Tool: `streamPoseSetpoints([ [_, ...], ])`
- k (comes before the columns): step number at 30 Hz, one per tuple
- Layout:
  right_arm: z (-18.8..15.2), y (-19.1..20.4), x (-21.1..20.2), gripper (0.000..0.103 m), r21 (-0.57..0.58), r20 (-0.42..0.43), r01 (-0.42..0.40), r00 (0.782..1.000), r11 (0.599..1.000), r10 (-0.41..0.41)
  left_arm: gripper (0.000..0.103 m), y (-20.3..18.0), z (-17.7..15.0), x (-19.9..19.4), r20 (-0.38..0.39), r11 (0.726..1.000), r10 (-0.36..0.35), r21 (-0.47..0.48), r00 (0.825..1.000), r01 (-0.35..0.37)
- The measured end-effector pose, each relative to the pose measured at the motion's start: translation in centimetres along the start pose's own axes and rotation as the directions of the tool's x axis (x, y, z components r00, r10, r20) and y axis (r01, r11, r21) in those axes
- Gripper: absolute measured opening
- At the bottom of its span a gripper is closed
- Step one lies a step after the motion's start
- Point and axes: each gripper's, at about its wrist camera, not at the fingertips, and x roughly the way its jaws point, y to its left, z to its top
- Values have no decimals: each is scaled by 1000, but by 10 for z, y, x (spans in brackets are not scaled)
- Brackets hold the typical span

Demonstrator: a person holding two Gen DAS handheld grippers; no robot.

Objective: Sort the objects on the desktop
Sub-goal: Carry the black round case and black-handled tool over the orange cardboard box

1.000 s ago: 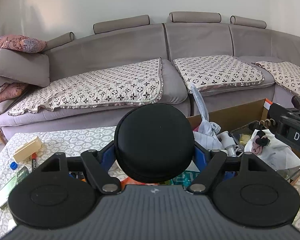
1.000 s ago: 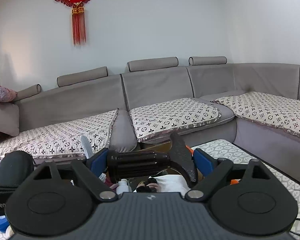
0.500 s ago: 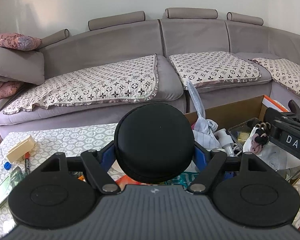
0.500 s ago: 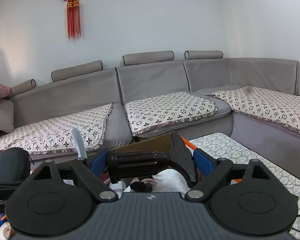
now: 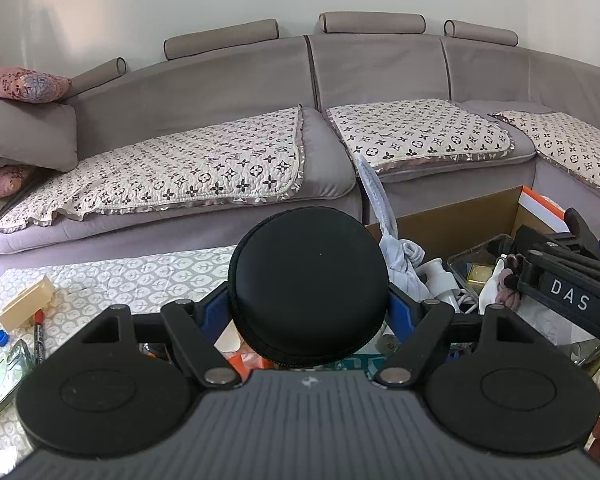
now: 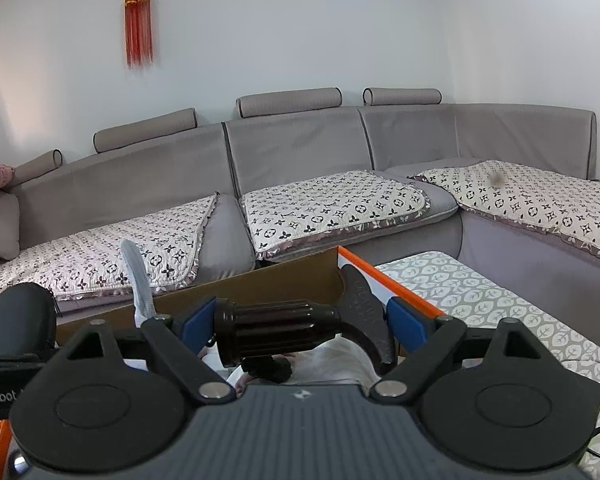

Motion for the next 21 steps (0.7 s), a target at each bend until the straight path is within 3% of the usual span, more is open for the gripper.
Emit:
streamPoseSetpoints([
  [21, 12, 7, 17, 91, -41, 12, 1, 1000, 999, -1, 79, -2, 6, 17, -1, 1000, -26, 9, 1000, 26],
])
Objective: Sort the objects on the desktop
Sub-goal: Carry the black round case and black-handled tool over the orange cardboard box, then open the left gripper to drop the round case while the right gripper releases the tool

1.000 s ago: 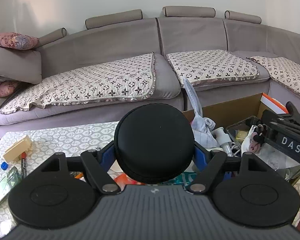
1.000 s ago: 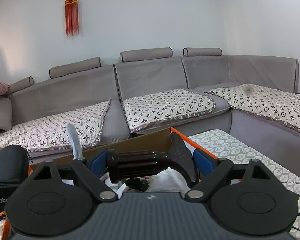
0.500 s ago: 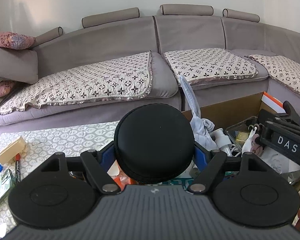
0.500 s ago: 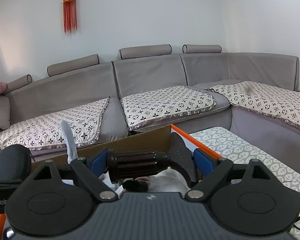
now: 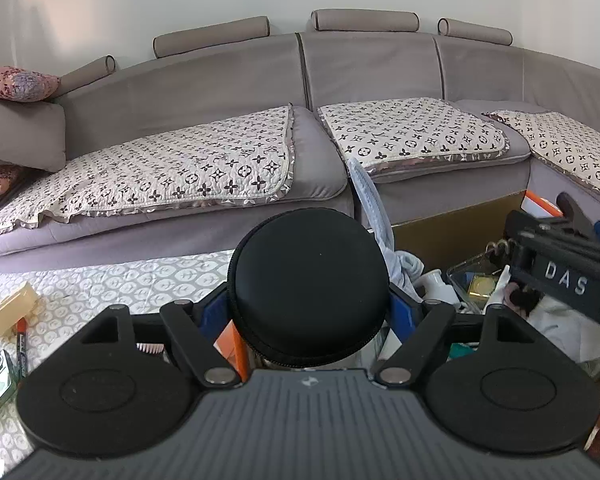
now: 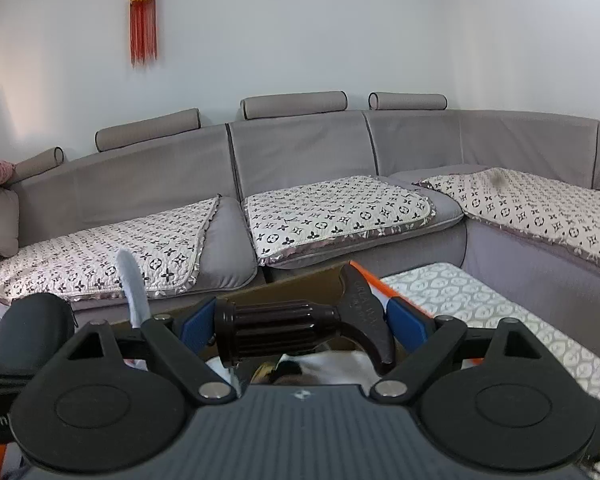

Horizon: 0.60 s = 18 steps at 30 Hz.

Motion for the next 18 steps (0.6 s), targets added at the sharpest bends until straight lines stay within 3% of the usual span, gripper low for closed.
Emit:
streamPoseSetpoints([
  [15, 11, 8, 19, 91, -4, -112, -14, 994, 1000, 13, 80, 0, 9, 13, -77, 1000, -10, -19, 997, 9],
  [18, 12, 8, 20, 91, -5, -123, -14, 992, 1000, 14, 88, -3, 8, 13, -84, 1000, -15, -18, 996, 13],
])
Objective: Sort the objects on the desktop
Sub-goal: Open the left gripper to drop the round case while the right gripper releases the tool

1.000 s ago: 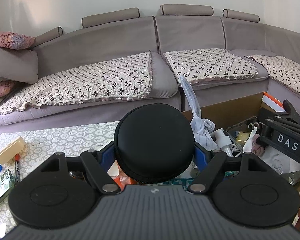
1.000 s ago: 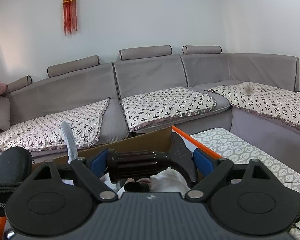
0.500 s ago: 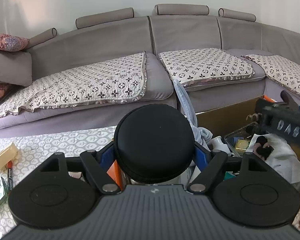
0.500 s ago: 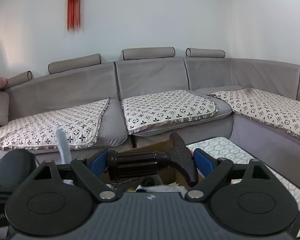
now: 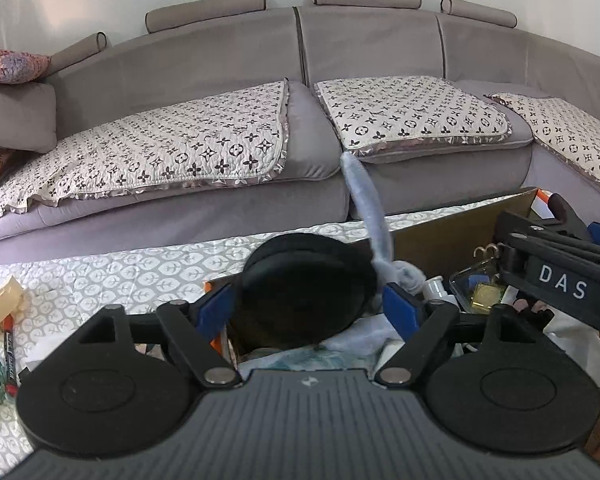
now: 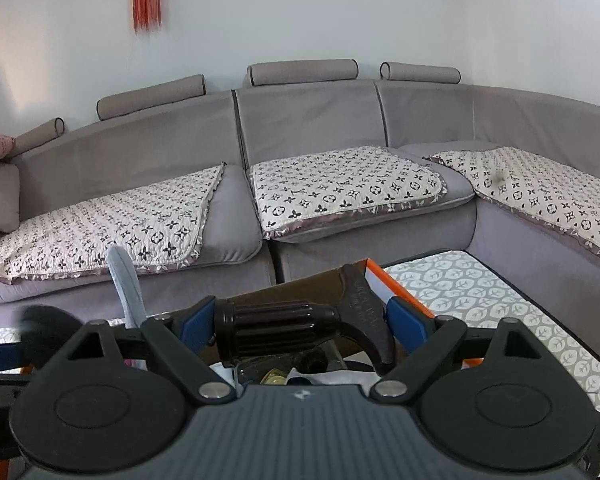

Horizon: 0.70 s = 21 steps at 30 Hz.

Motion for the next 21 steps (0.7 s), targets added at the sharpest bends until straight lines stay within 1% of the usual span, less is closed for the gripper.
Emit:
streamPoseSetpoints([
  [1, 0, 1, 0, 92, -2, -3, -1, 1000, 1000, 1, 99, -1, 0, -1, 2, 1000, -1, 2, 1000, 1],
  [2, -1, 1, 0, 93, -6, -7, 2, 1000, 1000, -2, 103, -2, -1, -2, 2, 1000, -3, 3, 1000, 3],
  [4, 0, 2, -3, 103, -6, 9, 1, 1000, 1000, -1, 103, -3, -1, -5, 20, 1000, 3, 8, 1000, -3],
  [10, 1, -1, -9, 103, 1, 26, 11, 1000, 1000, -11, 103, -2, -1, -10, 20, 1000, 5, 16, 1000, -5],
  [15, 5, 1, -22, 103, -2, 66, 14, 998, 1000, -14, 103, 2, 2, -17, 30, 1000, 10, 11, 1000, -10],
  [21, 7, 20, -42, 103, -64, 104, 8, 995, 998, -1, 103, 21, -1, -30, 52, 1000, 23, 2, 998, -23],
])
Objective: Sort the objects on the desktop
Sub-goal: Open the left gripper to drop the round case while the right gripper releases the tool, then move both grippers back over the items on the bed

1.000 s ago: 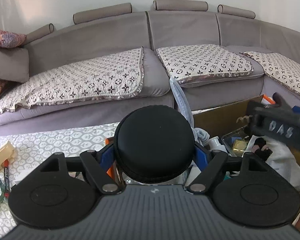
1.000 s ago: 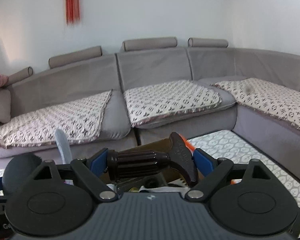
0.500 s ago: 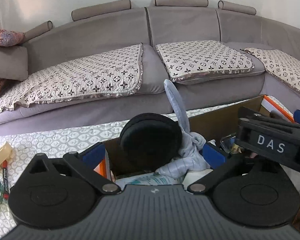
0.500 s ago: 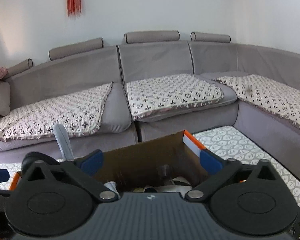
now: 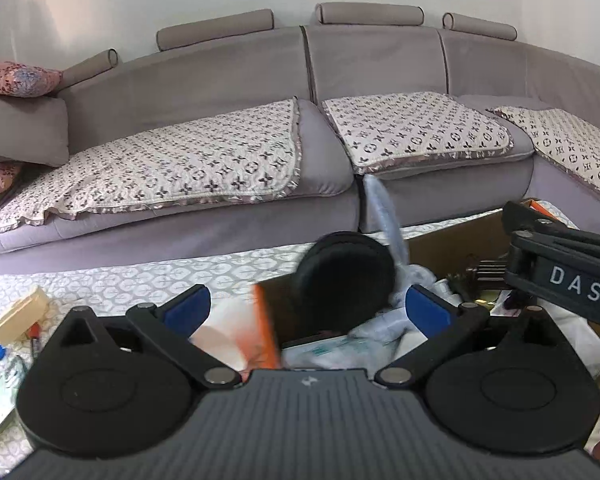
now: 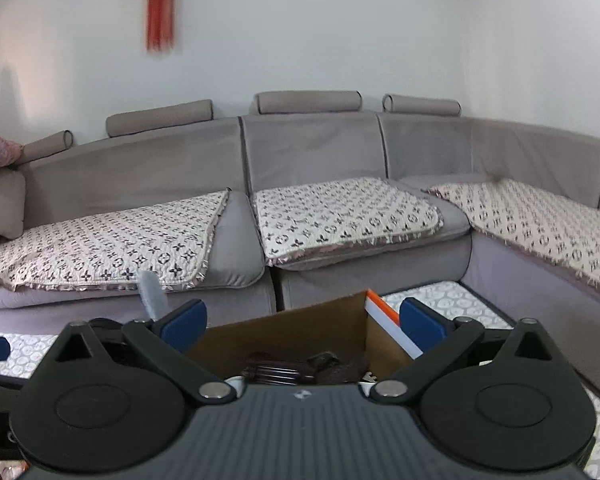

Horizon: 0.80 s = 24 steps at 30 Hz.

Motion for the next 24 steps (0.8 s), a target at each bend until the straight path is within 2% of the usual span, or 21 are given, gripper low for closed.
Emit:
streamPoseSetpoints([
  [10, 4, 72, -60, 103, -139, 119, -38, 991, 990, 55, 103, 82, -30, -40, 60, 995, 98, -38, 993, -96],
  [17, -18, 111, -104, 103, -142, 179, -121, 973, 982, 146, 103, 134, -54, -60, 86, 982, 175, -90, 981, -167],
  [20, -35, 127, -115, 103, -166, 178, -177, 962, 970, 206, 103, 143, -61, -60, 94, 975, 207, -101, 974, -197],
  [24, -54, 146, -114, 103, -177, 124, -240, 957, 955, 263, 103, 159, -75, -49, 72, 965, 239, -130, 968, -229],
])
